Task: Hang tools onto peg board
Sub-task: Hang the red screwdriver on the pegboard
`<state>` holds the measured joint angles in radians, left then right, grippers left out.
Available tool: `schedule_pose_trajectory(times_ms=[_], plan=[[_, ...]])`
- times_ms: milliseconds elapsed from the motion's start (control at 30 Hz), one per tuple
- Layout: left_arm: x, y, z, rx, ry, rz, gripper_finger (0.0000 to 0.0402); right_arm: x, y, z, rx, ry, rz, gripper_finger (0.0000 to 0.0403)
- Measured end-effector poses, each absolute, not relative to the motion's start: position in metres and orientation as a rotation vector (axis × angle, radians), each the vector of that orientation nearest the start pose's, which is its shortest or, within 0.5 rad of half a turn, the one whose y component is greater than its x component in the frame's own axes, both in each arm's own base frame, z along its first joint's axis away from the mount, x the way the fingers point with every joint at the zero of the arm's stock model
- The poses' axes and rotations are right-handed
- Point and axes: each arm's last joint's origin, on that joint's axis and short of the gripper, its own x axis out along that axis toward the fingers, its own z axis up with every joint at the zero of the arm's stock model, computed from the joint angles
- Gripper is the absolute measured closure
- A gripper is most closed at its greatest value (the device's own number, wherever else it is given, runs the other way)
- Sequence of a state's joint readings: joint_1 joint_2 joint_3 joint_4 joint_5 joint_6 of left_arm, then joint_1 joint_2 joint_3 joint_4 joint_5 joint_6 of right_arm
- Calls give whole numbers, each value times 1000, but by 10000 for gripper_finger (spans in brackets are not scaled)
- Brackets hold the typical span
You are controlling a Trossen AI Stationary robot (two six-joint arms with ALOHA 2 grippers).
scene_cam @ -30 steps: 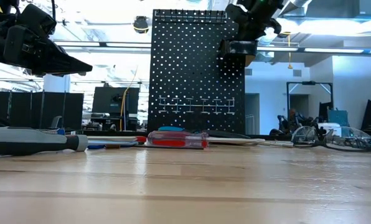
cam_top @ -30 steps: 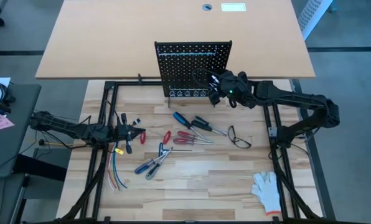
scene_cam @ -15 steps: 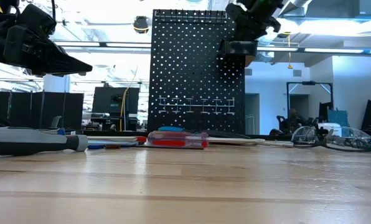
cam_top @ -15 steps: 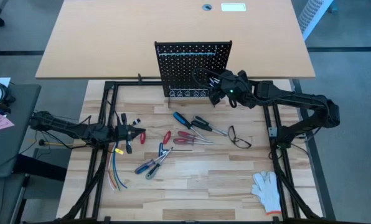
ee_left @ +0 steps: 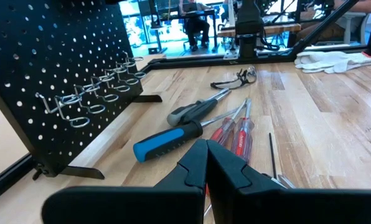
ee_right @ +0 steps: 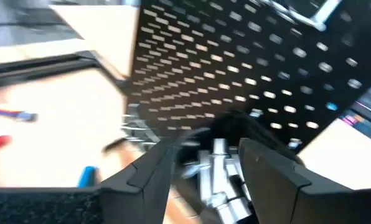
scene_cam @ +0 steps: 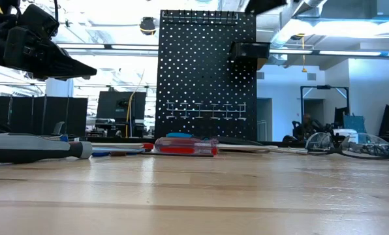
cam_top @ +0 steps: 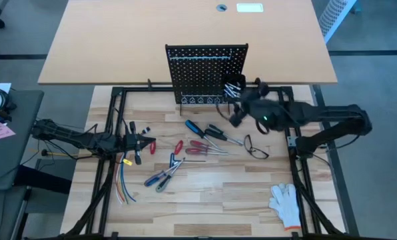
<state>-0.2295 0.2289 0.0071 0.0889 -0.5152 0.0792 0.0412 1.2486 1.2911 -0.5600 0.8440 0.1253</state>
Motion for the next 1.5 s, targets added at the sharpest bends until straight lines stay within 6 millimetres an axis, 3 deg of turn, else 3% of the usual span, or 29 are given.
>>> schedule_pose_trajectory(times_ms=[133, 267, 400, 533, 700, 900, 1167, 1367, 1500], plan=[[108, -10, 156, 127, 135, 280, 401, 250, 28, 378, -154, 446, -658, 222], [108, -10, 156, 127, 135, 280, 401, 246, 69, 359, -202, 503, -512, 225], [108, -11, 156, 127, 136, 280, 401, 237, 101, 316, -209, 578, -419, 225], [108, -10, 156, 127, 136, 280, 402, 218, 113, 263, -109, 666, -409, 225], [108, -10, 156, 127, 136, 280, 401, 197, 112, 208, 38, 713, -477, 225], [108, -10, 156, 127, 135, 280, 401, 195, 102, 165, 160, 593, -448, 225], [108, -10, 156, 127, 135, 280, 401, 210, 78, 152, 192, 539, -324, 225], [108, -10, 156, 127, 136, 280, 401, 238, 67, 135, 21, 539, -223, 225], [108, -10, 156, 127, 136, 280, 401, 259, 58, 122, -76, 607, -243, 225]])
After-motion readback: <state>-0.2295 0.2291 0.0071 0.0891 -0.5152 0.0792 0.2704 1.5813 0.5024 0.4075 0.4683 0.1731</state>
